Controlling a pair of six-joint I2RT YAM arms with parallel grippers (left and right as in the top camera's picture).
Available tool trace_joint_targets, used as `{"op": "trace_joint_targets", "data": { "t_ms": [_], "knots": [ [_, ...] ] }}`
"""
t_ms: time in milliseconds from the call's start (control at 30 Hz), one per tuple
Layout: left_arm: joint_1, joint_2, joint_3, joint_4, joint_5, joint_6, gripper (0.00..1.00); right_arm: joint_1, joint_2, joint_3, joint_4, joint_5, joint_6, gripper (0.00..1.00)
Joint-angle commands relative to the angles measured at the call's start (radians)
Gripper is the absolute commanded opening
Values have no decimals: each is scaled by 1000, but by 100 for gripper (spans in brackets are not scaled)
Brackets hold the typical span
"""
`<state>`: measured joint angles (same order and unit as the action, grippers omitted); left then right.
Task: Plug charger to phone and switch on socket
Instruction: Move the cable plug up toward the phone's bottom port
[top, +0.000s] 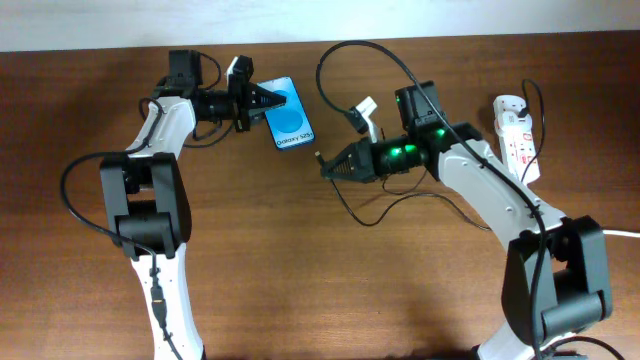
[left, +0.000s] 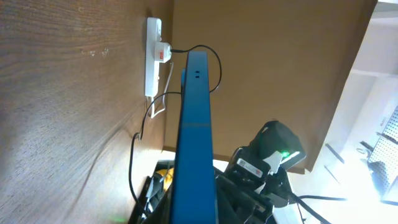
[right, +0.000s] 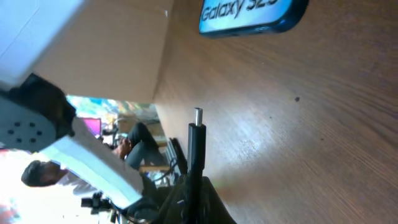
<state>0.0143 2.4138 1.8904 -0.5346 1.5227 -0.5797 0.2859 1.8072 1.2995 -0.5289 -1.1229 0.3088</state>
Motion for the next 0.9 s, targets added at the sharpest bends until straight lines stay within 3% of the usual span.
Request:
{"op": "trace_joint_targets", "data": {
  "t_ms": [0,167,267,733,867],
  "knots": [
    [-1,-17,9,3,51,-11,0,49,-11,-20,82,58,170,4],
    [-1,-17,9,3,51,-10,0,96,-11,-107,323,99,430,4],
    [-1,-17,9,3,51,14,0,94,-11,-198,553,79,539,4],
    [-1,-17,9,3,51,14,0,79,21,-235,723,70,647,4],
    [-1,-17,9,11,51,17,0,53,21,-363,1031,31,760,4]
  ]
}}
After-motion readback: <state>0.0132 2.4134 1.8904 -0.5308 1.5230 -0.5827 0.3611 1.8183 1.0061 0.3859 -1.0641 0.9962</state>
